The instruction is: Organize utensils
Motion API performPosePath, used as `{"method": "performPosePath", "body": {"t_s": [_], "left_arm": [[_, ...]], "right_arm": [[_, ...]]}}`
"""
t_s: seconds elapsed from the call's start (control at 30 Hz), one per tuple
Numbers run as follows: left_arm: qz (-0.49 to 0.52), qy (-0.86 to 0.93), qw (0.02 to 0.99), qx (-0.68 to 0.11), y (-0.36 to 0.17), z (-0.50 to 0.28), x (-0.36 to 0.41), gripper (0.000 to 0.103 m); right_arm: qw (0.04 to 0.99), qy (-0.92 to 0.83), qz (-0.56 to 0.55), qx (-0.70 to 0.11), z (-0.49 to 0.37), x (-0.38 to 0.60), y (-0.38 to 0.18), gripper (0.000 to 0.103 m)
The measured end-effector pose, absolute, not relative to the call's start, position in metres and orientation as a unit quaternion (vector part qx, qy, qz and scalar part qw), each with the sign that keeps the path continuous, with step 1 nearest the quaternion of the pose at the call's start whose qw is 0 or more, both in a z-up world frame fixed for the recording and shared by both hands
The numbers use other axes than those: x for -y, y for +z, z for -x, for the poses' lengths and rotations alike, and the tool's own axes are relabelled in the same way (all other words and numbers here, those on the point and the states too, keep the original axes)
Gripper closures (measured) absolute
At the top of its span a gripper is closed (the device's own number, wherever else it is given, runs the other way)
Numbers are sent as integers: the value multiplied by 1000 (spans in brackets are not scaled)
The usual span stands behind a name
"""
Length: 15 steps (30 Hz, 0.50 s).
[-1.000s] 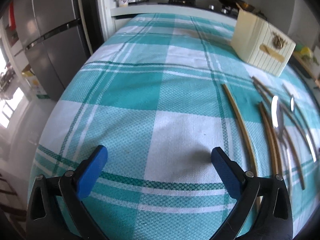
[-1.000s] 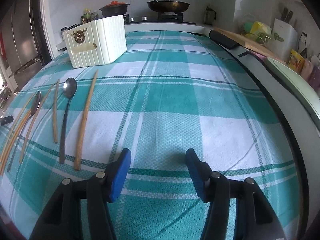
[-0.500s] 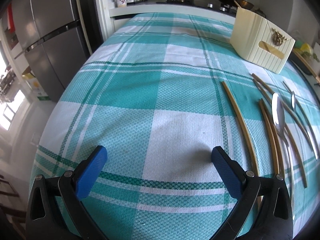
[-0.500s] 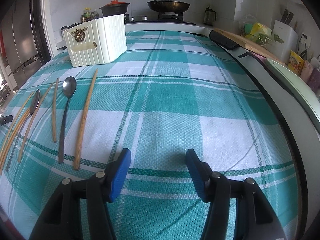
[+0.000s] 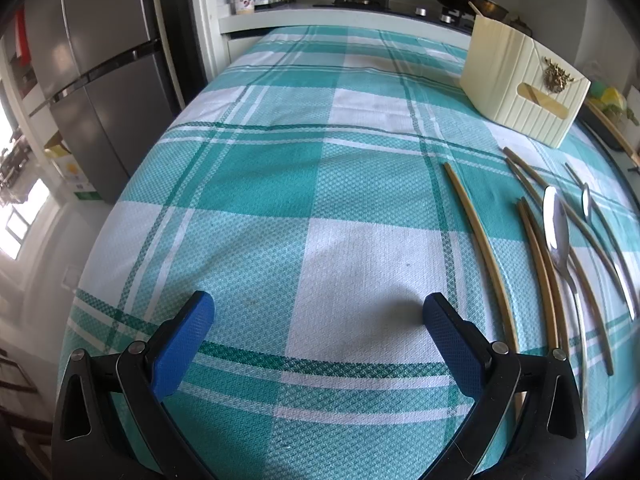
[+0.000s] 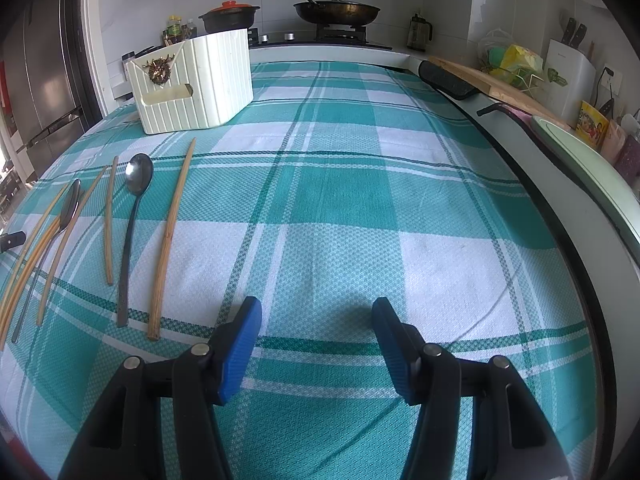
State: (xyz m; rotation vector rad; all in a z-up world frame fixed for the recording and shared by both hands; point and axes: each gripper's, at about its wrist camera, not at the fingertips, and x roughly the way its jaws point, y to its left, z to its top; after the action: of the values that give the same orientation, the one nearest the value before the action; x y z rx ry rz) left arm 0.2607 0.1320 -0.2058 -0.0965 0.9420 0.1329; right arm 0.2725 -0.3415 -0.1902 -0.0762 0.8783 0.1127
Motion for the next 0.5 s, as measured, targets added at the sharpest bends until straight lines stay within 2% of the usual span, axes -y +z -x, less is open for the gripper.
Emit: {"method": "performPosePath", "body": {"t_s": [0.5], "left_arm": [[44, 62, 887, -455, -206, -260, -129, 0]], "right_arm": [[903, 55, 36, -425, -272, 342, -190, 44]]}}
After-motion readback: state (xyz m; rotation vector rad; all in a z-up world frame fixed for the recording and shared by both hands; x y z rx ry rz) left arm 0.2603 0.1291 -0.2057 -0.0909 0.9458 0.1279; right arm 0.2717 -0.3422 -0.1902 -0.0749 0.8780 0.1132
